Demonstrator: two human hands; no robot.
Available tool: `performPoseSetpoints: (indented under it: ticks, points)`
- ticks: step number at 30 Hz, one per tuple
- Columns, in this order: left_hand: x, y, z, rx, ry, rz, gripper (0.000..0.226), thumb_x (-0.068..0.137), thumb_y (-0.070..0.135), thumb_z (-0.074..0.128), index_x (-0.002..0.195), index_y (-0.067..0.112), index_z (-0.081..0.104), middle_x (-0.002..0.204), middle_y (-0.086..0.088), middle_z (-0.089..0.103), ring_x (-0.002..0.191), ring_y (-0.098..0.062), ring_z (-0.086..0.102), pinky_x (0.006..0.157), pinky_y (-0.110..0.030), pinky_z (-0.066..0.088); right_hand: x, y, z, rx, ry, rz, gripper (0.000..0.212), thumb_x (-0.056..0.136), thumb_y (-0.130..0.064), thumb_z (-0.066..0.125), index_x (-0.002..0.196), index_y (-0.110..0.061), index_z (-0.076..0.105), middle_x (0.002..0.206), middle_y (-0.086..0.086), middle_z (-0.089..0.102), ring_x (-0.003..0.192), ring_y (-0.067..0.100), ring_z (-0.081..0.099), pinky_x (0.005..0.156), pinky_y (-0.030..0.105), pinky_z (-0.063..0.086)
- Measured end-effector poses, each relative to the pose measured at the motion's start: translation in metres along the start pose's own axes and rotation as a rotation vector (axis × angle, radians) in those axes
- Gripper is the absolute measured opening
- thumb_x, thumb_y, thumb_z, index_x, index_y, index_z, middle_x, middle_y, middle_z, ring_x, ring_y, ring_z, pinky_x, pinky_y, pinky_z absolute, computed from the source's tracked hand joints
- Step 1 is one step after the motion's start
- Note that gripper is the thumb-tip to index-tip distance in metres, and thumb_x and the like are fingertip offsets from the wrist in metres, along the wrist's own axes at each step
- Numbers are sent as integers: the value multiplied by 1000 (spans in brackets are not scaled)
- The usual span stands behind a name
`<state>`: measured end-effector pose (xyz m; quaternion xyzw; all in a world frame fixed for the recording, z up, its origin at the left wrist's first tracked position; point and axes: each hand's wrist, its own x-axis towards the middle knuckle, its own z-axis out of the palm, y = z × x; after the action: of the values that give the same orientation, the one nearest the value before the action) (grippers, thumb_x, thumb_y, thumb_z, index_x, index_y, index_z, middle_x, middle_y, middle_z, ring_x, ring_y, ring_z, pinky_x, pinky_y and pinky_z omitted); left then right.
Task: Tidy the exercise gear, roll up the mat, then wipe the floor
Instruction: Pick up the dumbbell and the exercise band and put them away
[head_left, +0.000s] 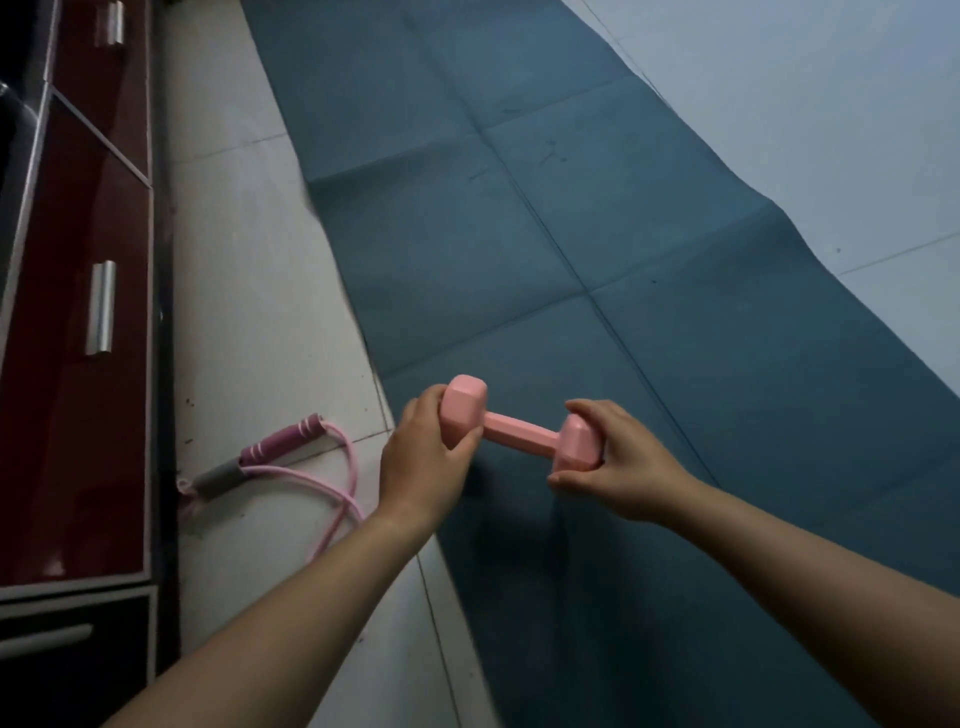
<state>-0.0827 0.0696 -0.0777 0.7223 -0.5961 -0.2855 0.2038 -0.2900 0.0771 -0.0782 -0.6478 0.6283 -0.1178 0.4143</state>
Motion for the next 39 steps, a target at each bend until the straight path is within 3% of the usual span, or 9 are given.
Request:
performPoseSetpoints:
  ticks: [6,10,13,15,20,25,32,39]
  points:
    - [-52,26,48,-16,-78,-7,46,82,33,67,123,24,47,121,5,53,103,-19,55,83,-31,44,-46,54,-27,-38,-42,20,83,66,-32,82,136,-16,41,132,0,45,119,14,44,94,15,29]
    - [-56,21,56,66,-223,101,65,80,34,70,136,25,37,135,4,46,113,-18,53,93,-35,46,-53,76,-31,-35,-44,9,80,67,-29,81,136,-16,42,137,0,45,123,13,44,96,14,28]
    - [-40,20,51,123,-378,206,81,80,32,71,145,28,24,147,6,33,131,-12,36,104,-22,32,-52,82,-33,-8,-35,-9,80,67,-30,80,136,-18,42,138,-1,45,124,13,43,100,17,29]
    - [-31,25,53,202,-444,247,82,78,30,73,145,25,25,150,4,28,137,-12,30,105,-20,26,-53,83,-32,-26,-32,-29,82,67,-32,80,138,-18,41,140,-1,43,128,14,41,104,20,28]
    - [-45,35,59,230,-350,190,72,79,22,69,140,22,32,145,7,33,122,-17,44,93,-27,40,-59,82,-27,-47,-37,-57,82,69,-32,79,139,-17,38,139,1,38,127,16,40,104,21,28]
    - [-101,32,58,185,-272,24,70,78,23,70,138,22,35,139,6,38,117,-16,47,90,-28,41,-65,83,-34,-124,-238,-143,81,71,-31,77,140,-16,36,141,2,38,128,17,38,103,21,28]
    - [-214,35,62,228,-198,-172,69,80,24,68,139,22,33,138,7,38,115,-16,48,90,-26,42,-122,90,-17,-236,-493,-277,79,71,-34,75,138,-15,38,137,4,43,125,19,42,102,24,33]
    - [-264,33,87,79,-127,-351,70,79,20,72,136,25,33,136,7,37,113,-13,44,96,-31,45,-138,103,-5,-201,-525,-376,84,69,-29,78,141,-17,37,144,4,36,131,18,37,106,20,26]
